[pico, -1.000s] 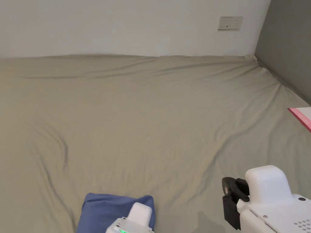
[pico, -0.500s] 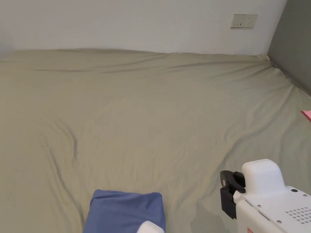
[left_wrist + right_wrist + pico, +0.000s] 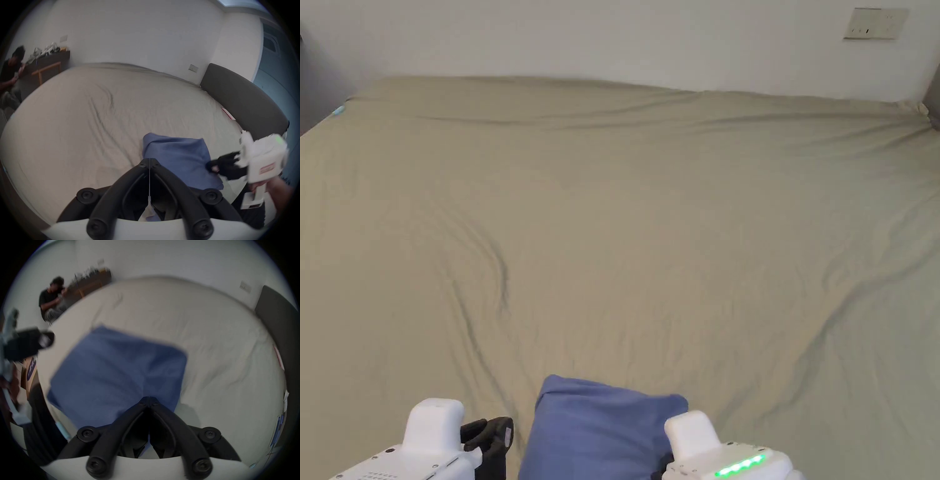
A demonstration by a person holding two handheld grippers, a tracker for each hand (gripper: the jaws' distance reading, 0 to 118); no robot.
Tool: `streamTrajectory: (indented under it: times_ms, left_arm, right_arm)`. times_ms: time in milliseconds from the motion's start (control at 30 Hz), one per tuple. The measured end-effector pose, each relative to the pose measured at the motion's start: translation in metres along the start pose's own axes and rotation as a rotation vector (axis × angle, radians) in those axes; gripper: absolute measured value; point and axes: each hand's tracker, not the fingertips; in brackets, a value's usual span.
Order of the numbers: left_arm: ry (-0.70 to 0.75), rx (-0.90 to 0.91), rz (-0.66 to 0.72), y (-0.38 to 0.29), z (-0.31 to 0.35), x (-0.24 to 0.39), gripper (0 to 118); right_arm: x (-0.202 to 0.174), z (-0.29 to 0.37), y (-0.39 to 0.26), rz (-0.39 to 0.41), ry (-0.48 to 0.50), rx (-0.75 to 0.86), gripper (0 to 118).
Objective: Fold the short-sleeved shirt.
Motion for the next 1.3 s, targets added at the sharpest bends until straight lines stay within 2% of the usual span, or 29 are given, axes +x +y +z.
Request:
streamTrajectory:
  times_ms: [33,67,133,167,200,233,400,500,567,600,633,667,700,733,833,933,1033,1133,1300]
  left_arm:
    - [-0.014,-0.019,0.026,0.0,-0.003,-0.006,8]
    - [-0.029,-0.036,0.057,0.0,-0.006,-0.012,21]
    - [-0.075,-0.089,0.12,0.004,-0.015,-0.025,72]
    - [-0.115,-0.118,0.156,0.006,-0.023,-0.031,91]
    - [-0.153,-0.146,0.185,0.008,-0.027,-0.034,104]
    - [-0.213,-0.168,0.22,0.011,-0.035,-0.039,106]
    - [-0.43,-0.332,0.426,0.014,-0.088,-0.051,106]
    - [-0.571,-0.462,0.572,-0.001,-0.125,-0.052,104]
    - [-0.685,-0.396,0.653,-0.003,-0.132,-0.048,104]
    - [-0.649,-0.427,0.67,-0.007,-0.135,-0.047,100]
    - [-0.587,-0.431,0.679,-0.011,-0.139,-0.045,82]
    - [-0.49,-0.44,0.653,-0.017,-0.144,-0.044,46]
    - [-0.482,-0.42,0.667,-0.029,-0.148,-0.043,33]
    - [-0.593,-0.364,0.72,-0.03,-0.14,-0.032,32]
    - [-0.522,-0.349,0.55,-0.023,-0.131,-0.02,31]
    - [-0.435,-0.382,0.512,-0.009,-0.121,-0.012,31]
    - [-0.337,-0.35,0.341,0.002,-0.108,0.001,31]
    - [-0.206,-0.334,0.177,0.011,-0.088,0.023,31]
    - [-0.045,-0.295,-0.057,0.017,-0.069,0.037,31]
  right_arm:
    - [0.0,-0.007,-0.005,-0.001,0.021,0.003,2]
    - [0.001,-0.002,-0.006,0.006,0.02,0.077,2]
    - [0.002,0.003,-0.001,0.009,0.026,0.051,2]
    - [0.002,0.002,0.002,0.019,0.031,0.041,2]
    - [0.003,0.002,0.003,0.031,0.034,0.032,2]
    - [0.003,0.003,0.004,0.046,0.04,0.024,2]
    - [0.008,0.001,0.006,0.054,0.066,0.015,2]
    - [0.013,0.001,0.004,0.03,0.087,0.02,2]
    - [0.013,0.0,0.003,0.02,0.092,0.024,2]
    - [0.013,0.0,0.002,0.017,0.094,0.027,2]
    - [0.014,0.001,0.002,0.017,0.095,0.028,2]
    - [0.014,0.001,0.002,0.018,0.095,0.029,2]
    - [0.013,0.0,0.001,0.027,0.094,0.033,2]
    - [0.011,-0.002,-0.001,0.049,0.086,0.038,2]
    - [0.008,0.002,-0.001,0.07,0.071,0.049,2]
    - [0.009,0.016,0.003,0.086,0.059,0.053,2]
    - [0.019,0.053,0.012,0.025,0.029,0.201,2]
    - [0.023,0.095,0.021,-0.034,-0.075,0.326,2]
    - [0.02,0.149,0.028,0.027,-0.198,0.474,2]
